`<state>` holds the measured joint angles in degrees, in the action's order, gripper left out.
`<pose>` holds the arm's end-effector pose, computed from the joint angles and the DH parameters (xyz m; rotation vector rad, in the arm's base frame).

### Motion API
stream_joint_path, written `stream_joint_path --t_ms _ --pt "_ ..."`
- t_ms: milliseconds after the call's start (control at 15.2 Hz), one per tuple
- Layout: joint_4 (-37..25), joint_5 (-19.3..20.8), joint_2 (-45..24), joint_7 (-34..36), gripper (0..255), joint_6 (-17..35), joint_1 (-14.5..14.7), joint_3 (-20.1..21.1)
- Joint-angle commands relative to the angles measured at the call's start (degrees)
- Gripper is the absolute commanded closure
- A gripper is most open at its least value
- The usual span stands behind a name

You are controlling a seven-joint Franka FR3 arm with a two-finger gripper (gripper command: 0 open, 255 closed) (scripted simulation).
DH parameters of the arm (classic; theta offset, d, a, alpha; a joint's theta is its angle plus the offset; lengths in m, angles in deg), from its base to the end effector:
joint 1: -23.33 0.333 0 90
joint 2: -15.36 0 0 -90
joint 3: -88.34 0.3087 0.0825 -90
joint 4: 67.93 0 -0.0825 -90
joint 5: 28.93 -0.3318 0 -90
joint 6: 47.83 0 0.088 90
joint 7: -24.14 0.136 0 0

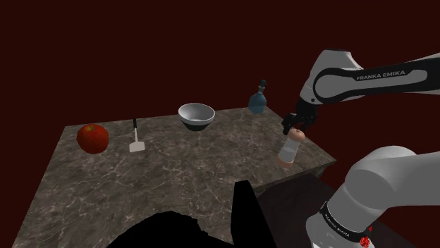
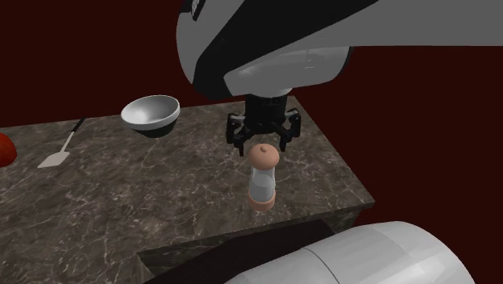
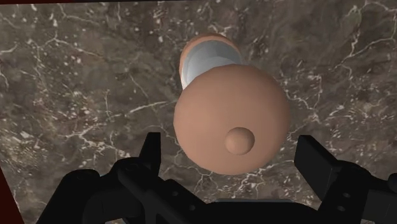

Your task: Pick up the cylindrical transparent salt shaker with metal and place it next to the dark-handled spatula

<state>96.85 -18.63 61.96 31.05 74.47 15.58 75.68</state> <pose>0.2458 -0.0948 0.3868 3.0985 -0.5041 0.1047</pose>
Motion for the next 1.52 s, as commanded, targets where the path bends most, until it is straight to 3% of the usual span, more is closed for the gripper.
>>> stream_joint_path --t_ms 0,132,198,792,1452 --pt "0.01 0.01 -0.04 -0.01 0 0.05 0.0 -0.01" --pt "0.01 0.01 -0.03 -0.01 0 0.04 0.0 -0.01" --pt "0.01 0.01 -0.03 -0.01 255 0.04 0.0 -0.01" --pt "0.01 0.01 -0.04 -0.01 255 0.05 0.0 -0.01" --pt "-6.32 -1.27 2.83 -0.11 255 -9.1 0.54 1.25"
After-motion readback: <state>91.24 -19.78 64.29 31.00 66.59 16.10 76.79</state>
